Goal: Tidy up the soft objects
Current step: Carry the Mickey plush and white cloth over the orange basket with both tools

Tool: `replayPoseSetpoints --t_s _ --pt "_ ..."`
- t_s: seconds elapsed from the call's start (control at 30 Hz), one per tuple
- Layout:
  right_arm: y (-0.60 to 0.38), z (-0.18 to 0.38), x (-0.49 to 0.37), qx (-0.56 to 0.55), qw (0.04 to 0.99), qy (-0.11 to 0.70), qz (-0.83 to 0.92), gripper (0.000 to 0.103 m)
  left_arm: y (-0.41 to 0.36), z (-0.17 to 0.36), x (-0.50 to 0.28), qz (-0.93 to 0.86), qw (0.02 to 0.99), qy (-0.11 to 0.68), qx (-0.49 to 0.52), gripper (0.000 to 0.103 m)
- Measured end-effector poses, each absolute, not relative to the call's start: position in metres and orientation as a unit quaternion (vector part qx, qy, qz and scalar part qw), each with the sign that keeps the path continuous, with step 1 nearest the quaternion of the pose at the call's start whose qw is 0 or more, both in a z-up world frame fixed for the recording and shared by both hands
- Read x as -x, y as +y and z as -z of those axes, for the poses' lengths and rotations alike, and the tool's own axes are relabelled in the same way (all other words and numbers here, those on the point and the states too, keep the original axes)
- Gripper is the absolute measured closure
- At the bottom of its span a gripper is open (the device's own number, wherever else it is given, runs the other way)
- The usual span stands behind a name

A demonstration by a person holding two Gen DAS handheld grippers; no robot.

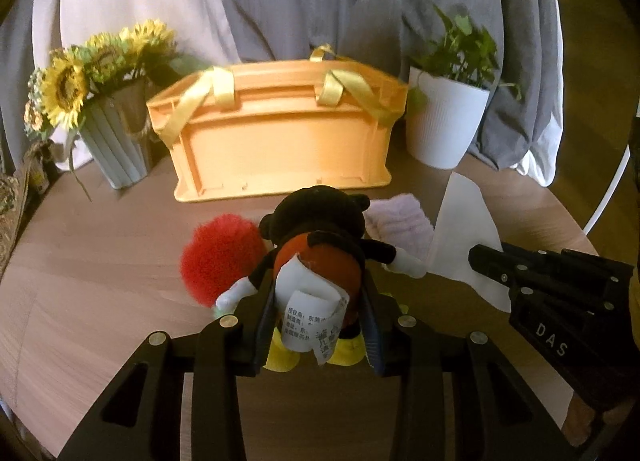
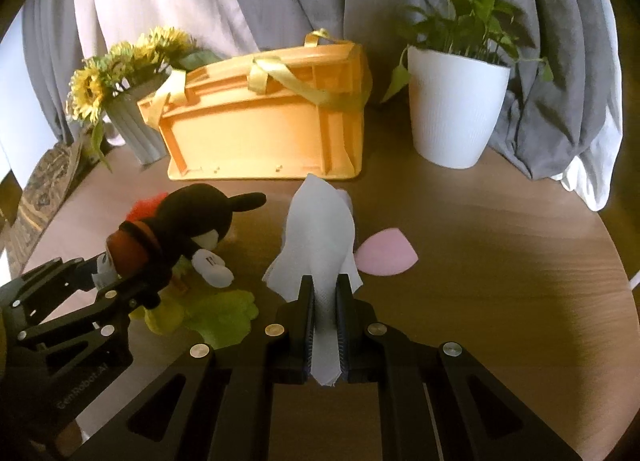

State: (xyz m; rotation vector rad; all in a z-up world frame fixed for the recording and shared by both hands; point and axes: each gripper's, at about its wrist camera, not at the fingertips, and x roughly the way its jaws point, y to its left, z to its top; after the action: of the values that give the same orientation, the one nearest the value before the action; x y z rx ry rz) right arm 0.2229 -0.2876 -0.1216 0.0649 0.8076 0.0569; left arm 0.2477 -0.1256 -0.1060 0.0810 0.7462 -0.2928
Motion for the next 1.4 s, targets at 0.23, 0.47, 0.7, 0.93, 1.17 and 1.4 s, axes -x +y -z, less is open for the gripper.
replayPoseSetpoints --t_s 0.23,0.47,0.7,0.93,1.17,1.4 --pt "-0.282 0.098 -0.217 -0.037 0.929 0.367 -0.025 0.092 -0.117 0.078 -0.244 0.143 0.932 0.331 -0.038 0.066" --pt "-0.274 0.071 -0.216 -0.041 0.941 0.336 -0.022 0.092 -0.106 0.054 -0.243 0.141 0.942 0.304 -0.034 0.066" --pt "-0.263 0.048 -0.216 -0.049 0.951 0.306 -0.020 0.092 -0.091 0.032 -0.244 0.132 0.952 0.275 -0.036 0.066" --pt "-0.251 0.029 -0.219 -0.050 0.958 0.281 -0.022 0.092 -0.073 0.015 -0.247 0.132 0.959 0.247 -0.032 0.066" --pt "-0.240 0.012 -0.222 -0.051 0.965 0.254 -0.027 0.092 -0.064 -0.003 -0.253 0.131 0.967 0.216 -0.030 0.066" --pt "-0.234 -0.004 -0.228 -0.051 0.971 0.232 -0.027 0.092 -0.058 -0.019 -0.261 0.134 0.973 0.185 -0.032 0.066"
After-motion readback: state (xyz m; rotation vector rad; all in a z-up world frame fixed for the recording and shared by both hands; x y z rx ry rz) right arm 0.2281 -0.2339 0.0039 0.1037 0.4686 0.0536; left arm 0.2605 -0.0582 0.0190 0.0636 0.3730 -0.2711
